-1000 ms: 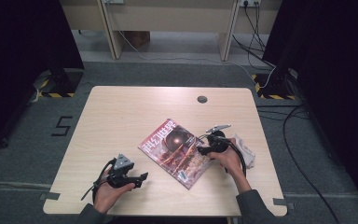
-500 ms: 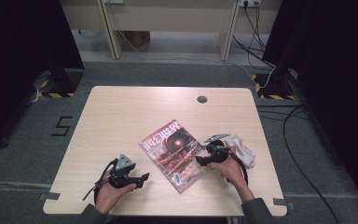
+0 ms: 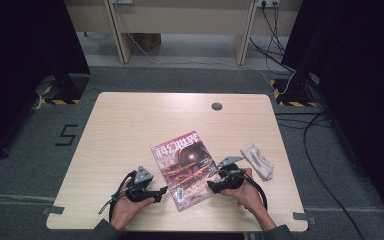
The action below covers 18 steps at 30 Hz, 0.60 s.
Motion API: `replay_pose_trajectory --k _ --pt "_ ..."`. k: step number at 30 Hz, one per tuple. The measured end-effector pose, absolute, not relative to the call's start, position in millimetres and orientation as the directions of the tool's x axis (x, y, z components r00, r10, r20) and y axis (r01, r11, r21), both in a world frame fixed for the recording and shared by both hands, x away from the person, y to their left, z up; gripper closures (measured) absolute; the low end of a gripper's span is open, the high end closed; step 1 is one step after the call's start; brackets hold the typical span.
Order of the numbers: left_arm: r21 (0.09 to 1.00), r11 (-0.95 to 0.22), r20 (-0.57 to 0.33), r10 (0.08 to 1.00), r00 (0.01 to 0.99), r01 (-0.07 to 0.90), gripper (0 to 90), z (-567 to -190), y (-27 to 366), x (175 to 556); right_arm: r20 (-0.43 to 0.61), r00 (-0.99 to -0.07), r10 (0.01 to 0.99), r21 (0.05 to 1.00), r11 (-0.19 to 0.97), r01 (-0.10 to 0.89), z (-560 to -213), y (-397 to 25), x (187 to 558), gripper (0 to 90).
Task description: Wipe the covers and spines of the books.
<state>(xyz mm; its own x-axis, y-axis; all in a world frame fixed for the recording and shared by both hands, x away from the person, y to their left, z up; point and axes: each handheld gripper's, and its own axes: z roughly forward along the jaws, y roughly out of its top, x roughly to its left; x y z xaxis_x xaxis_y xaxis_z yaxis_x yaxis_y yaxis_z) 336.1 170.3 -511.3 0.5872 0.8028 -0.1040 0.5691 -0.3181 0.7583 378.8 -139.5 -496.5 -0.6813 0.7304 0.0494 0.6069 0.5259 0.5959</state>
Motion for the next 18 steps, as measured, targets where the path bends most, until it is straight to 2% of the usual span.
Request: replay_pose_trajectory --k 12,18 --pt "0.764 -0.325 -0.091 0.801 0.592 0.557 33.4 -515.6 154.9 345.5 0.067 -0.694 0.717 0.6 0.527 0.602 -497.9 -136.1 362.3 27.9" --pt "0.769 -0.378 -0.027 0.786 0.617 0.516 39.8 -514.3 147.1 349.9 0.069 -0.692 0.719 0.608 0.52 0.601 -498.9 -136.3 358.3 27.5"
